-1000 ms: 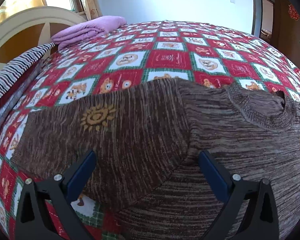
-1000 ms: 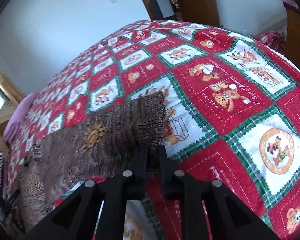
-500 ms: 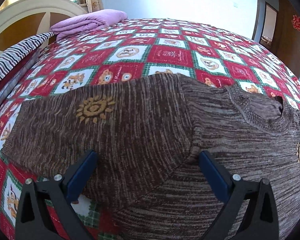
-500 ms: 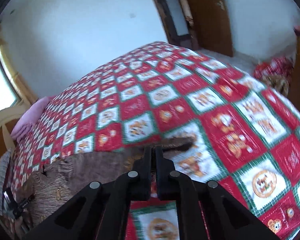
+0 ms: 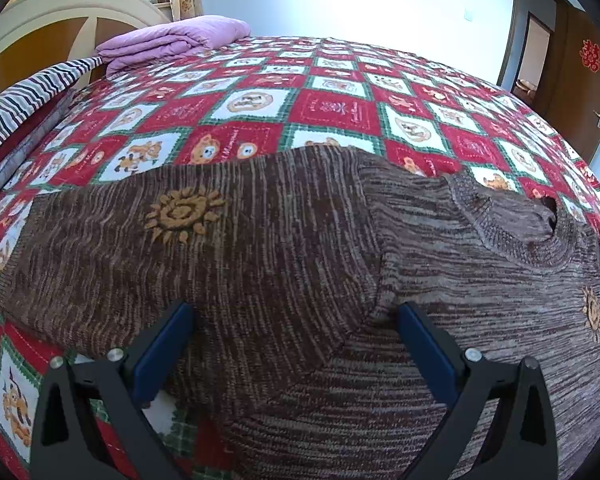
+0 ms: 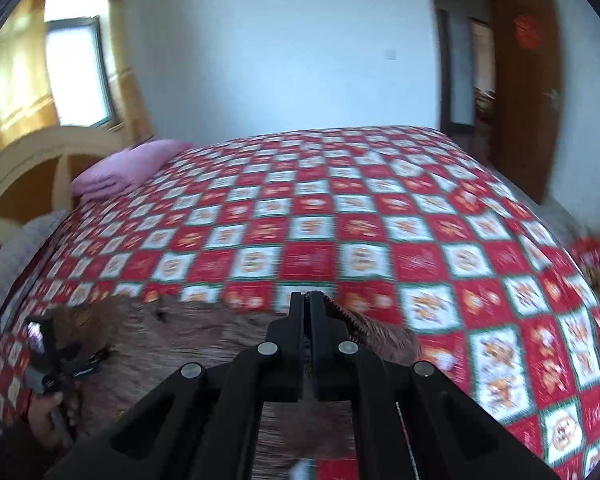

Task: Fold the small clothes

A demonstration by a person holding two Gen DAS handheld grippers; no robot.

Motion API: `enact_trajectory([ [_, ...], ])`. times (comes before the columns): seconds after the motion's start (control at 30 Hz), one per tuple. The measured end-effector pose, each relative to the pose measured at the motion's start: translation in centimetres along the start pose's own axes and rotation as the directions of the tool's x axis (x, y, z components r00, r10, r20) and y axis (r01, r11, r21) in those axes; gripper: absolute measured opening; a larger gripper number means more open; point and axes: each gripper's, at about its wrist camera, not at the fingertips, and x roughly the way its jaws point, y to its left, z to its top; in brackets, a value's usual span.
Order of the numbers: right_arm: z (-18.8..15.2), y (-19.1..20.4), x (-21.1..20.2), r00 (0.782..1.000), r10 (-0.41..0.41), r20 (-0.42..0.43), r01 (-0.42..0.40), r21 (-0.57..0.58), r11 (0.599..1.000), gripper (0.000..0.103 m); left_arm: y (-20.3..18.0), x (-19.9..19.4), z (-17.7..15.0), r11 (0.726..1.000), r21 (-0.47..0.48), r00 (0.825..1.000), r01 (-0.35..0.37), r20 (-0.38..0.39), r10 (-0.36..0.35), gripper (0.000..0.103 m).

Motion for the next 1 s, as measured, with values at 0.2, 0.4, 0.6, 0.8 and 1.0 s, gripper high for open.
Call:
enact_trajectory([
  [0.2, -2.8, 10.7, 4.2, 0.991, 0.092, -0.098, -0.112, -0.23, 0.967, 0.002, 0.0, 0.0, 0.0, 1.0, 0.002, 1.0, -0.003, 0.001, 0.003, 0.103],
  [0.4, -10.1, 16.8, 10.9, 0.904, 0.198, -0.379, -0.322, -0.298, 0.899, 0.003, 0.1, 0.1, -0.1, 1.0, -0.002, 1.0, 0.002, 0.003, -0.002, 0.103],
  [0.6, -11.9, 10.9, 9.1, 0.882, 0.284, -0.376, -0.359, -0.143, 0.922, 0.004, 0.0, 0.0, -0.1, 1.0, -0.006, 1.0, 0.007, 0.008, -0.007, 0.103],
  [0.8, -9.8, 1.3, 8.5, 0.926, 0.279, -0.255, -0.24, 0.173, 0.955, 0.075, 0.1, 0.0, -0.1, 1.0, -0.011, 1.0, 0.013, 0.011, -0.013, 0.103],
  [1.0, -9.8, 1.4, 11.1, 0.889, 0.335, -0.313, -0.253, 0.274, 0.928, 0.067, 0.0, 0.0, -0.1, 1.0, -0.006, 1.0, 0.003, 0.011, -0.003, 0.103],
])
